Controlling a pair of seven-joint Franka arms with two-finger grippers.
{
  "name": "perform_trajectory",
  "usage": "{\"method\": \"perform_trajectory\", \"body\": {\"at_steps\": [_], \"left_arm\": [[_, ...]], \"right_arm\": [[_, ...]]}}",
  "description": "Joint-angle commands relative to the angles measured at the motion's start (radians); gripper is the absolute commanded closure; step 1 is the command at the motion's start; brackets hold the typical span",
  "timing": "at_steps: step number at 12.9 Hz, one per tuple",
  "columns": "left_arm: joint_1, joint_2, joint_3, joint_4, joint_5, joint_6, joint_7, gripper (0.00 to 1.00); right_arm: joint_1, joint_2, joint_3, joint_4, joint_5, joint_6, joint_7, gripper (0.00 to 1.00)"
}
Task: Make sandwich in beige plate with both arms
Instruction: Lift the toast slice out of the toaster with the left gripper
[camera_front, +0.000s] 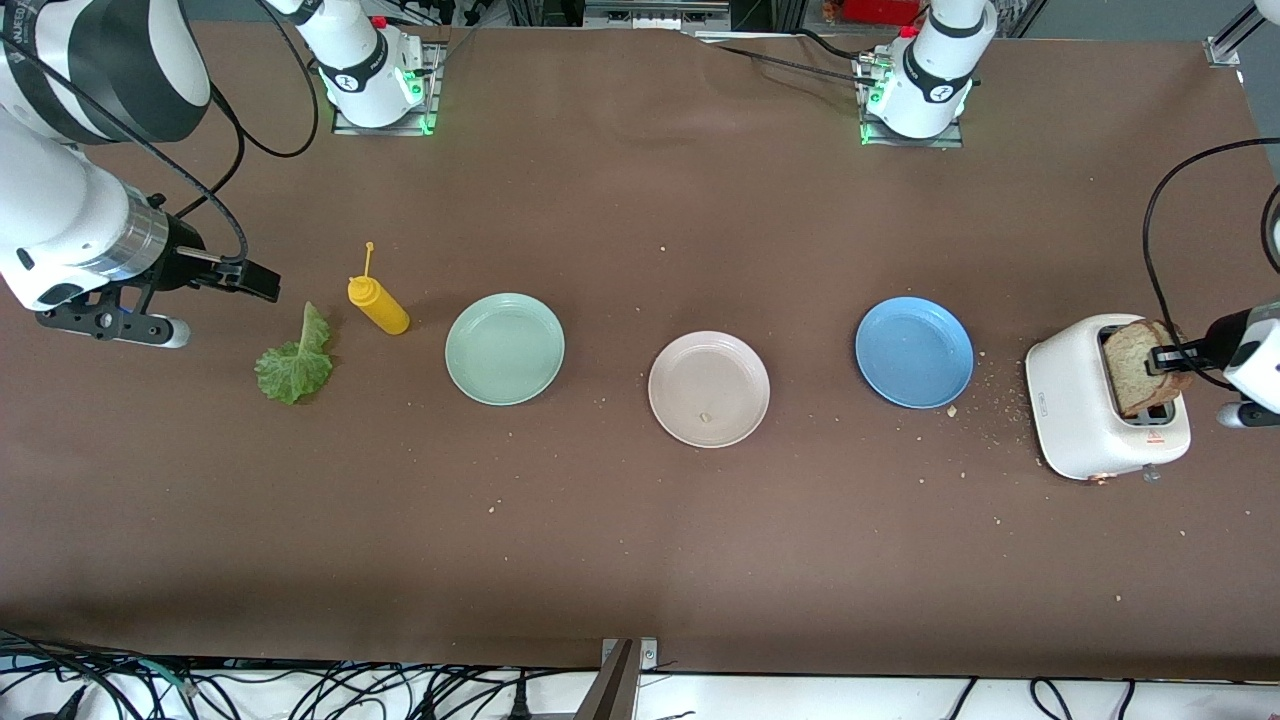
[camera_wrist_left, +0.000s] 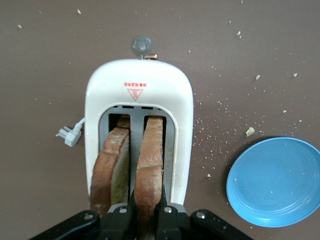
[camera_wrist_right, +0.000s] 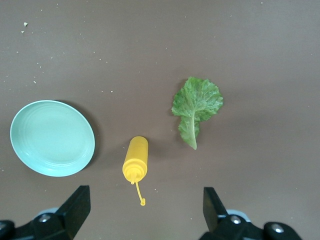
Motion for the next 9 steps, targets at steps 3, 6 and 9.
{"method": "perform_trajectory", "body": {"at_steps": [3,6,9], "left_arm": [[0.01,0.023,-0.008,0.251,-0.025,-0.239,0.027,1.0],[-0.004,0.023,-0.016,0.322,-0.126,-0.301,0.019,1.0],[-0.002,0.024,-0.013,0.317,-0.396,-0.335,0.01,1.0]], "right_arm": [[0.004,-0.011,-0.004,-0.012,-0.006,0.002,0.003,0.0],[0.004,-0.011,-0.004,-0.01,-0.004,0.004,0.003,0.0],[0.004,-0.011,-0.004,-0.012,-0.004,0.004,0.002,0.0]]}}
